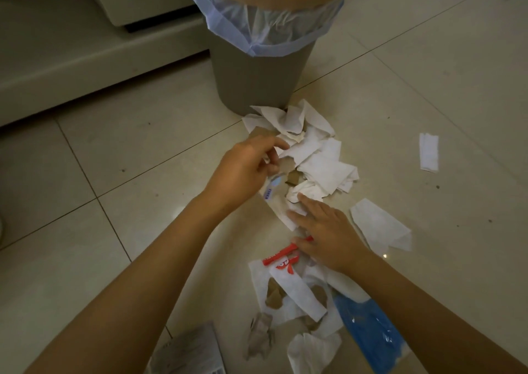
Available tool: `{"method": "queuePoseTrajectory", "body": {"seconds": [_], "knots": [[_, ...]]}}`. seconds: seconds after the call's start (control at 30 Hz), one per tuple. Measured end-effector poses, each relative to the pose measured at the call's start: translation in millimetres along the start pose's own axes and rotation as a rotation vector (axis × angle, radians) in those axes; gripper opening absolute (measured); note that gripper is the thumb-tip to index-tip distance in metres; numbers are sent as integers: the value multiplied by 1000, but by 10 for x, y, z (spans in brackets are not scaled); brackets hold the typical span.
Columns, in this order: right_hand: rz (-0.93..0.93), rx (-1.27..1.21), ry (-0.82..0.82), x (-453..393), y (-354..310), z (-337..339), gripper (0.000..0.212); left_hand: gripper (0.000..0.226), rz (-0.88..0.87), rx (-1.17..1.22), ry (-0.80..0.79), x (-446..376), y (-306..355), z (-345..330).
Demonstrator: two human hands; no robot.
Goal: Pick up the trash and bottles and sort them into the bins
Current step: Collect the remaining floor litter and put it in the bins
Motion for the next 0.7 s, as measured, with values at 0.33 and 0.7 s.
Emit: {"method": "queuePoseTrajectory", "body": {"seconds": [0.33, 0.7], "knots": [[-15, -216, 129, -74, -7, 43, 44, 42, 31, -128, -257, 88, -312, -559], [-135, -160, 484, -262, 318, 484, 48, 74, -60, -488, -445, 136, -199, -611]]}}
Point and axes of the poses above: each hand's wrist, its own x-axis away from the middle knuckle, its own z-axis out of the back of the hand, y = z × x, the point moved 4 cm from there along -x, towards the middle knuckle, and after that the axes turned 14 degrees about -x, right-handed, at the moved point
